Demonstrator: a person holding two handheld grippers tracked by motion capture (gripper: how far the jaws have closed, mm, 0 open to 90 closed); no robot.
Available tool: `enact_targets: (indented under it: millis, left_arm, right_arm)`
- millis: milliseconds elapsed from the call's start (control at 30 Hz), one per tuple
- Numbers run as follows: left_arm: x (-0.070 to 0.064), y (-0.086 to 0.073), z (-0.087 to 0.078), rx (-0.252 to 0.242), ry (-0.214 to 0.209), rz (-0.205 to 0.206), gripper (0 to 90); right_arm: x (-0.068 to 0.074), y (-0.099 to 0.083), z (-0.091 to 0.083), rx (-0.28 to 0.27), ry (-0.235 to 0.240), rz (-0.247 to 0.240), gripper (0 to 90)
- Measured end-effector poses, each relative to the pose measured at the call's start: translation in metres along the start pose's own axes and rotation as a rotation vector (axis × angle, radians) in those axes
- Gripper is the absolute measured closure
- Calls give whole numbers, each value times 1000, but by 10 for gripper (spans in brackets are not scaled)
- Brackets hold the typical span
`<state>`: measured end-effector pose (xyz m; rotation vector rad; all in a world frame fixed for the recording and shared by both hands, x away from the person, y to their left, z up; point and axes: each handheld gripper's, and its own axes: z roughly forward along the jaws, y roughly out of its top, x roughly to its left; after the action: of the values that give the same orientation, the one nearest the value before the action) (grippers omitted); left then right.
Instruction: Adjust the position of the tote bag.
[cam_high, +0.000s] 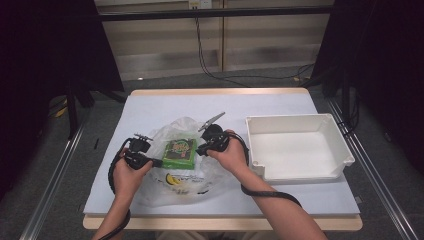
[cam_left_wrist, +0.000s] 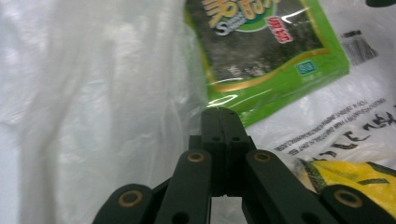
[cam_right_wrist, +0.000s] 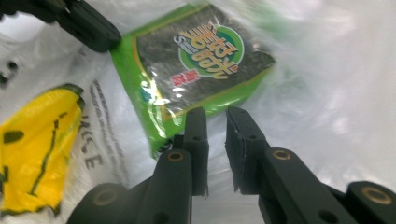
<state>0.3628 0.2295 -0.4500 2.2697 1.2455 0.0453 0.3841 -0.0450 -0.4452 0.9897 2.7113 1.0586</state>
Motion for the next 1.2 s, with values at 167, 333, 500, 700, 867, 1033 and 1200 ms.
enact_targets:
  millis: [167, 333, 500, 700, 867, 1033, 1200]
  left_arm:
    - [9, -2, -5, 8, 36, -18, 900]
    - [16, -6, -1, 31, 41, -48, 900]
    - [13, -2, -5, -44, -14, -61, 872]
    - [4, 15, -4, -92, -36, -58, 701]
    - [-1, 29, -3, -118, -31, -45, 697]
    - [4, 42, -1, -107, -2, -19, 714]
    - [21, 51, 10, -96, 20, -48, 716]
  right_arm:
    - [-7, -5, 4, 20, -16, 12, 798]
    - [-9, -7, 6, 32, -40, 10, 810]
    - [-14, -10, 4, 20, -31, 27, 812]
    - [-12, -5, 1, -20, -17, 11, 807]
    - [-9, 2, -1, -33, -5, 5, 803]
    - [-14, 9, 1, -37, -9, 12, 800]
    - [-22, 10, 8, -17, -23, 38, 800]
